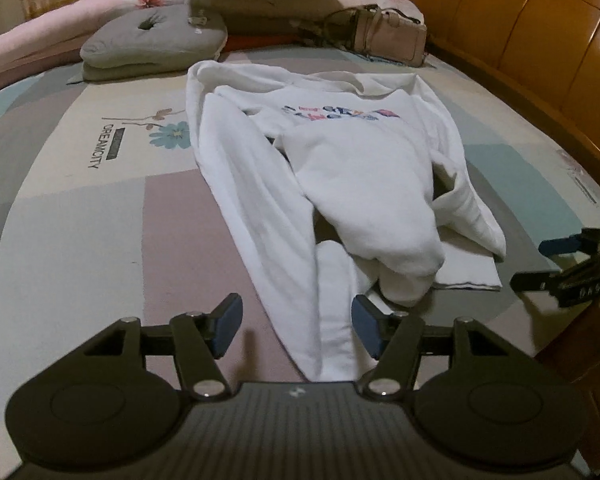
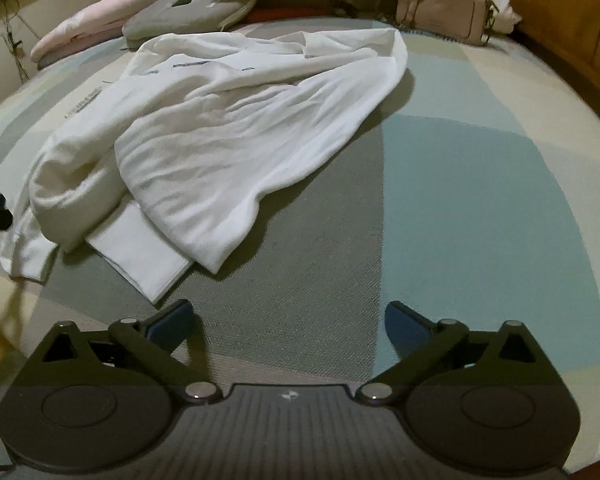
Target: Fold clothes
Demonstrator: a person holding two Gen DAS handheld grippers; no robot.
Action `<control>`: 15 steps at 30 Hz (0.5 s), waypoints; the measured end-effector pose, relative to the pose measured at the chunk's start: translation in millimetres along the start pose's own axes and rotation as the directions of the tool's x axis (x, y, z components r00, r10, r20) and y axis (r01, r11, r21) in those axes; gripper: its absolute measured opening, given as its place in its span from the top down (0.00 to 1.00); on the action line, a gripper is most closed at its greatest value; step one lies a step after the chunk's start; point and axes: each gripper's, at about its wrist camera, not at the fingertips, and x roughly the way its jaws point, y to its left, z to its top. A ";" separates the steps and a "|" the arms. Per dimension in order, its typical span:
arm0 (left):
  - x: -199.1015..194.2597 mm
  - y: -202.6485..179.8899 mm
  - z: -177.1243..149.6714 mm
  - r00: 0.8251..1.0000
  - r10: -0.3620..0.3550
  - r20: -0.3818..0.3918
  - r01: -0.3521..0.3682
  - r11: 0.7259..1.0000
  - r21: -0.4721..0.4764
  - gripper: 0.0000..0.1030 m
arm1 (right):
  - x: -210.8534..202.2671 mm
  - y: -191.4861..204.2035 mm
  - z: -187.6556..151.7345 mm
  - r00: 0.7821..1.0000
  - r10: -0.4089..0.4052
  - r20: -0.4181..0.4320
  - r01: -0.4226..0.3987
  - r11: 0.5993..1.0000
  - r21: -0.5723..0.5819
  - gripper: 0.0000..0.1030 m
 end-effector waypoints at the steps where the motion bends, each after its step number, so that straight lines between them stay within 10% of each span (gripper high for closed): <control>1: -0.3 -1.9 -2.8 1.000 0.002 0.003 -0.002 1.000 -0.008 0.40 | 0.4 3.4 -1.6 1.000 -0.018 0.005 0.018 1.000 -0.013 0.00; 15: 23.6 -5.8 1.0 0.981 0.191 0.005 -0.191 0.981 -0.018 0.37 | -0.5 8.4 -4.7 0.998 -0.063 0.031 0.062 0.998 0.022 0.00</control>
